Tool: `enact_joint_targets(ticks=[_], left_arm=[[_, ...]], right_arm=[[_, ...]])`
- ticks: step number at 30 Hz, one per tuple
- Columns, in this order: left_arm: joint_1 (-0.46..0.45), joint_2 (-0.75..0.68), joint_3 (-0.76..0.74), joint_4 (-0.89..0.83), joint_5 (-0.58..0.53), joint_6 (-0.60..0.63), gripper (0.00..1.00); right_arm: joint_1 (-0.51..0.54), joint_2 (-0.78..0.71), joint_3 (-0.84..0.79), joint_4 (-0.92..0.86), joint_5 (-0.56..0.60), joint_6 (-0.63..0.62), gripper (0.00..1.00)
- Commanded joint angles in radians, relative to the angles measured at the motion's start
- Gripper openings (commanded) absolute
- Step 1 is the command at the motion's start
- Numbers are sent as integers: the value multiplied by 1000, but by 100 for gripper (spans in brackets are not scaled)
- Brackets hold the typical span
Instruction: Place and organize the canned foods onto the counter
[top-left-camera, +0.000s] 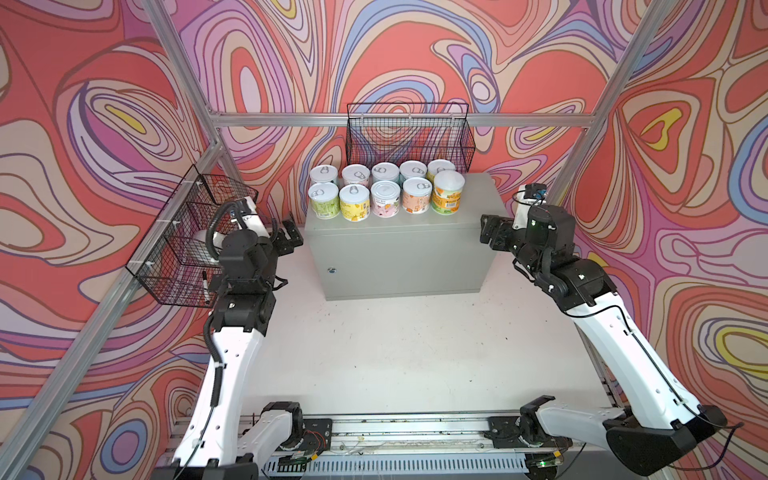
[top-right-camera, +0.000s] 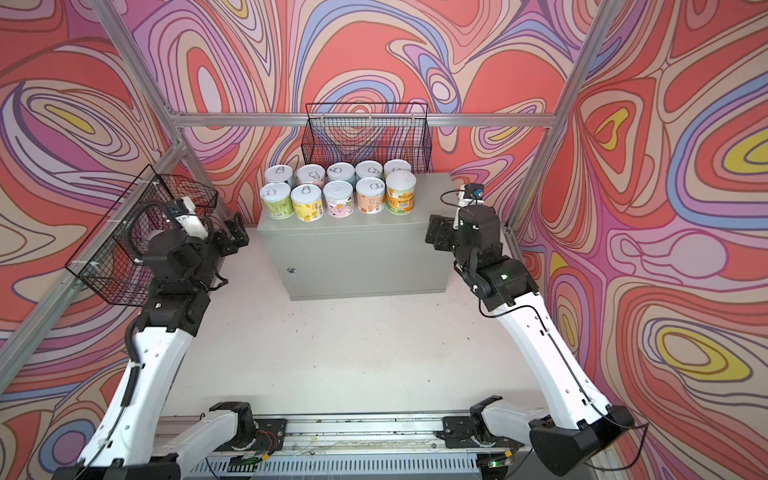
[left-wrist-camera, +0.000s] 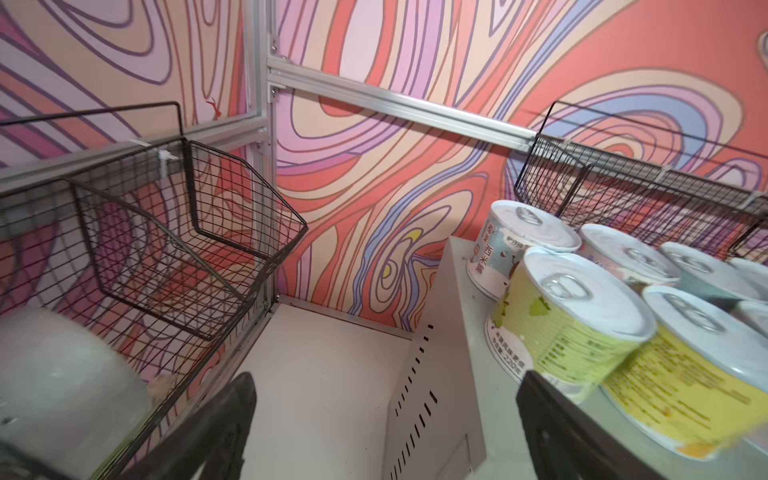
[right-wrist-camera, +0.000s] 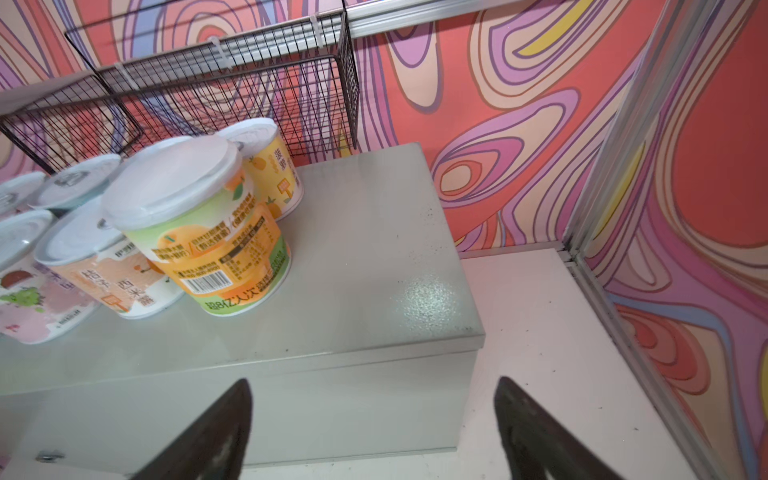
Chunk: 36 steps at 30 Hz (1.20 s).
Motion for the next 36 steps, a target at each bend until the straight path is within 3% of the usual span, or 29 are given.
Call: enact_joint_targets(ticks=[1, 8, 13, 17, 20, 23, 27, 29, 31, 36], left_arm=[[4, -92, -78, -159, 61, -77, 100], [-71, -223, -263, -190, 17, -121, 100], [-346, -183, -326, -166, -225, -88, 100], [-550, -187, -475, 17, -407, -70, 100], [-635, -149, -588, 176, -442, -20, 100], [-689, -79, -685, 361, -425, 107, 100], [-692, 2, -790, 705, -450, 294, 100], [-691, 46, -821, 851, -533, 401, 100], [-654, 67, -862, 973, -538, 490, 100], [-437, -38, -916, 880, -459, 333, 100]], right_arm=[[-4, -39, -95, -10, 33, 8, 98], [-3, -215, -395, 122, 99, 49, 98], [-4, -274, -558, 199, 134, 82, 98], [-2, -307, -656, 241, 91, 153, 98], [14, -343, -760, 322, 98, 153, 98], [21, -391, -882, 465, 116, 126, 98], [23, -416, -974, 597, 105, 35, 98], [23, -361, -957, 581, 152, -1, 98], [23, -287, -938, 579, 181, -23, 98], [23, -151, -958, 701, 176, 7, 98]])
